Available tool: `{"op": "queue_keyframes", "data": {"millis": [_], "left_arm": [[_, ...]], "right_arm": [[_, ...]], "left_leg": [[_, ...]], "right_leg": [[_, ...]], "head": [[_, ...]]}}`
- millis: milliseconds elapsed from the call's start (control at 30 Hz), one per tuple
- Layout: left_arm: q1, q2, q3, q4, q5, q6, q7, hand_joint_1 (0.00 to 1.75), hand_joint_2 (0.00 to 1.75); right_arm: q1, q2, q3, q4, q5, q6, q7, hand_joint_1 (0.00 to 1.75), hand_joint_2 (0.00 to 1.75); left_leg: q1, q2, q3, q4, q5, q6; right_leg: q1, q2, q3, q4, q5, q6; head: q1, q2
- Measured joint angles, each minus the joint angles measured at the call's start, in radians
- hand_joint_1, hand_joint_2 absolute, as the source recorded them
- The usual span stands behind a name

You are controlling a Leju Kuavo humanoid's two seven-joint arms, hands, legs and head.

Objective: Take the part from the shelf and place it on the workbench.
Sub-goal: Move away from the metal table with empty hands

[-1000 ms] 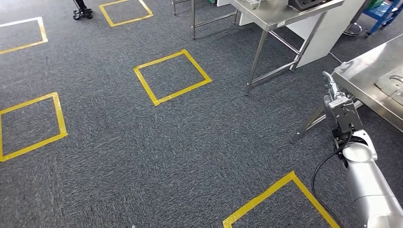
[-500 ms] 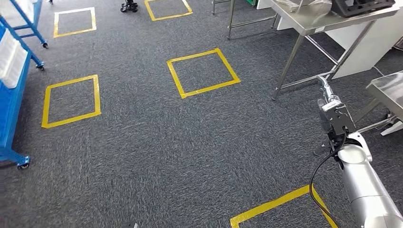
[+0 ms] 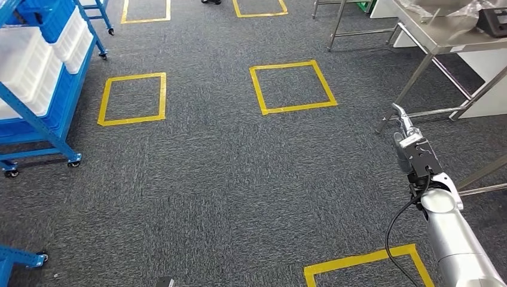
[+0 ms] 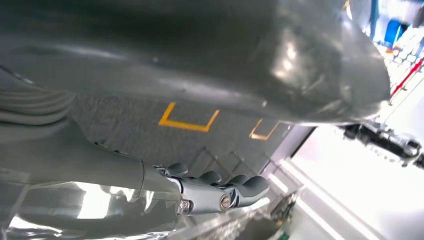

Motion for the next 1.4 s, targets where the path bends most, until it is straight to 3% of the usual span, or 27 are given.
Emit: {"op": "queue_keyframes", "data": {"millis": [33,100,167,233,267,333,400,433,467,500,567,633,667,733,800,833,900,933,967,1000,1033,1100,1167,1233,1300,1333,1400], "left_arm": [[0.000,0.000,0.000,0.000,0.000,0.002,0.000,0.00,0.00],[0.000,0.000,0.000,0.000,-0.001,0.011,0.000,0.00,0.00],[0.003,-0.001,0.000,0.000,-0.004,0.022,0.002,0.00,0.00],[0.007,-0.001,0.000,0.000,-0.006,0.029,0.009,0.00,0.00],[0.008,-0.002,0.000,0.000,-0.006,0.032,0.012,0.00,0.00],[0.009,-0.002,0.000,0.000,-0.006,0.038,0.017,0.00,0.00],[0.009,-0.002,0.000,0.000,-0.006,0.046,0.019,0.00,0.00],[0.010,-0.002,0.000,0.000,-0.006,0.049,0.019,0.00,0.00],[0.011,-0.002,0.000,0.000,-0.006,0.051,0.018,0.00,0.00],[0.011,-0.001,0.000,0.000,-0.006,0.053,0.018,0.00,0.00],[0.011,-0.001,0.000,0.000,-0.005,0.055,0.017,0.00,0.00],[0.010,0.000,0.000,0.000,-0.004,0.058,0.016,0.00,0.00],[0.009,0.000,0.000,0.000,-0.002,0.060,0.015,0.00,0.00],[0.012,0.001,0.000,0.000,0.000,0.062,0.013,0.00,0.00],[0.015,0.003,0.000,0.000,0.002,0.063,0.012,0.00,0.00],[0.017,0.004,0.000,0.000,0.002,0.064,0.012,0.00,0.00],[0.020,0.006,0.000,0.000,0.002,0.064,0.011,0.00,0.00],[0.022,0.007,0.000,0.000,0.002,0.064,0.011,0.00,0.00],[0.024,0.007,0.000,0.000,0.002,0.065,0.011,0.00,0.00],[0.027,0.008,0.000,0.000,0.002,0.065,0.011,0.00,0.00],[0.029,0.009,0.000,0.000,0.001,0.066,0.010,0.00,0.00],[0.029,0.010,0.000,0.000,0.001,0.068,0.009,0.00,0.00],[0.030,0.011,0.000,0.000,0.001,0.069,0.008,0.00,0.00],[0.035,0.011,0.000,0.000,0.002,0.069,0.007,0.00,0.00],[0.041,0.012,0.000,0.000,0.003,0.069,0.005,0.00,0.00],[0.041,0.013,0.000,0.000,0.004,0.069,0.003,0.00,0.00],[0.041,0.013,0.001,0.000,0.004,0.070,0.001,0.00,0.00]], "right_arm": [[-0.004,0.001,0.000,0.001,0.000,0.004,0.000,0.00,0.00],[-0.022,0.000,0.000,0.004,-0.006,0.014,0.000,0.00,0.00],[-0.046,-0.001,0.001,0.012,-0.021,0.023,-0.002,0.00,0.00],[-0.064,-0.001,0.003,0.021,-0.035,0.027,-0.004,0.00,0.00],[-0.070,-0.001,0.004,0.025,-0.041,0.029,-0.005,0.00,0.00],[-0.073,0.000,0.007,0.030,-0.053,0.034,-0.008,0.00,0.00],[-0.072,0.001,0.009,0.036,-0.063,0.037,-0.011,0.00,0.00],[-0.071,0.001,0.011,0.039,-0.063,0.036,-0.013,0.00,0.00],[-0.070,0.001,0.014,0.043,-0.059,0.034,-0.015,0.00,0.00],[-0.069,0.001,0.017,0.046,-0.054,0.029,-0.018,0.00,0.00],[-0.069,0.002,0.022,0.050,-0.044,0.019,-0.023,0.00,0.00],[-0.069,0.001,0.025,0.052,-0.039,0.012,-0.026,0.00,0.00],[-0.070,0.001,0.027,0.052,-0.038,0.010,-0.028,0.00,0.00],[-0.069,0.001,0.031,0.053,-0.038,0.007,-0.030,0.00,0.00],[-0.068,0.002,0.035,0.053,-0.038,0.005,-0.032,0.00,0.00],[-0.067,0.002,0.037,0.053,-0.038,0.004,-0.033,0.00,0.00],[-0.059,0.002,0.039,0.055,-0.038,0.003,-0.034,0.00,0.00],[-0.051,0.003,0.041,0.055,-0.036,0.002,-0.035,0.00,0.00],[-0.044,0.004,0.042,0.056,-0.034,0.002,-0.035,0.00,0.00],[-0.037,0.006,0.044,0.056,-0.031,0.002,-0.036,0.00,0.00],[-0.033,0.007,0.046,0.055,-0.028,0.002,-0.037,0.00,0.00],[-0.032,0.007,0.047,0.055,-0.024,0.002,-0.038,0.00,0.00],[-0.032,0.007,0.048,0.053,-0.021,0.003,-0.040,0.00,0.00],[-0.033,0.009,0.049,0.053,-0.018,0.007,-0.042,0.00,0.00],[-0.036,0.011,0.051,0.053,-0.016,0.014,-0.045,0.00,0.00],[-0.037,0.012,0.051,0.053,-0.014,0.016,-0.046,0.00,0.00],[-0.035,0.013,0.052,0.053,-0.013,0.018,-0.048,0.00,0.00]], "left_leg": [[-0.001,-0.012,-0.014,0.000,0.011,-0.001],[-0.002,-0.029,-0.036,0.002,0.032,-0.004],[-0.004,-0.041,-0.043,0.001,0.050,-0.012],[-0.003,-0.050,-0.044,-0.004,0.062,-0.025],[-0.003,-0.042,-0.049,0.001,0.056,-0.030],[-0.001,0.001,-0.075,0.069,-0.013,-0.040],[0.005,0.037,-0.116,0.206,-0.111,-0.051],[0.008,0.043,-0.129,0.264,-0.135,-0.056],[0.011,0.045,-0.128,0.295,-0.139,-0.061],[0.013,0.049,-0.108,0.287,-0.128,-0.064],[0.014,0.074,-0.009,0.158,-0.094,-0.065],[0.008,0.102,0.071,0.040,-0.077,-0.051],[0.005,0.107,0.084,0.017,-0.077,-0.042],[0.002,0.090,0.080,0.008,-0.071,-0.022],[0.004,0.070,0.077,-0.003,-0.062,-0.008],[0.006,0.061,0.075,-0.007,-0.056,-0.001],[0.006,0.042,0.067,-0.008,-0.049,0.006],[0.005,0.031,0.064,-0.007,-0.046,0.007],[0.005,0.019,0.061,-0.006,-0.044,0.006],[0.004,0.007,0.059,-0.004,-0.042,0.005],[0.004,-0.006,0.058,-0.002,-0.040,0.003],[0.003,-0.027,0.054,0.004,-0.039,-0.002],[0.002,-0.047,0.045,0.008,-0.035,-0.013],[0.004,-0.066,0.035,0.007,-0.029,-0.027],[0.003,-0.044,0.023,0.029,-0.044,-0.037],[0.002,-0.020,0.007,0.064,-0.068,-0.040],[0.004,0.029,-0.045,0.188,-0.138,-0.046]], "right_leg": [[0.003,0.007,0.043,-0.052,0.023,-0.007],[0.010,0.026,0.146,-0.193,0.035,-0.023],[0.016,0.036,0.196,-0.273,0.025,-0.033],[0.017,0.029,0.194,-0.283,0.037,-0.042],[0.016,0.024,0.191,-0.287,0.046,-0.048],[0.012,0.012,0.179,-0.294,0.068,-0.059],[0.014,0.002,0.161,-0.294,0.084,-0.062],[0.014,-0.003,0.152,-0.293,0.090,-0.060],[0.013,-0.011,0.143,-0.291,0.095,-0.058],[0.012,-0.020,0.136,-0.290,0.100,-0.056],[0.012,-0.040,0.126,-0.284,0.104,-0.051],[0.015,-0.058,0.122,-0.277,0.103,-0.043],[0.017,-0.067,0.122,-0.275,0.103,-0.037],[0.018,-0.088,0.123,-0.274,0.103,-0.025],[0.012,-0.074,0.113,-0.250,0.083,-0.013],[0.009,-0.055,0.095,-0.210,0.056,-0.009],[0.004,-0.017,0.035,-0.078,-0.013,-0.002],[0.002,-0.009,0.007,-0.018,-0.035,0.000],[0.001,-0.007,-0.008,0.013,-0.038,0.001],[0.000,-0.005,-0.003,0.004,-0.021,0.001],[-0.001,0.000,0.021,-0.044,0.011,0.000],[-0.005,0.035,0.090,-0.183,0.073,-0.003],[-0.004,0.061,0.124,-0.257,0.093,-0.009],[-0.002,0.049,0.123,-0.263,0.094,-0.018],[-0.003,0.026,0.123,-0.269,0.101,-0.032],[-0.003,0.013,0.123,-0.273,0.104,-0.039],[0.001,-0.012,0.120,-0.274,0.105,-0.047]], "head": [[0.000,0.000],[0.000,0.000],[-0.001,0.000],[-0.001,0.000],[-0.001,0.000],[-0.001,0.000],[-0.001,0.000],[-0.001,0.000],[-0.001,0.000],[-0.001,0.000],[-0.001,0.000],[0.000,0.000],[0.000,0.000],[0.002,0.000],[0.002,0.000],[0.002,0.000],[0.002,0.000],[0.002,0.000],[0.002,0.000],[0.002,0.000],[0.002,0.000],[0.002,0.000],[0.002,0.000],[0.001,0.000],[0.001,0.000],[0.001,0.000],[0.000,0.000]]}}
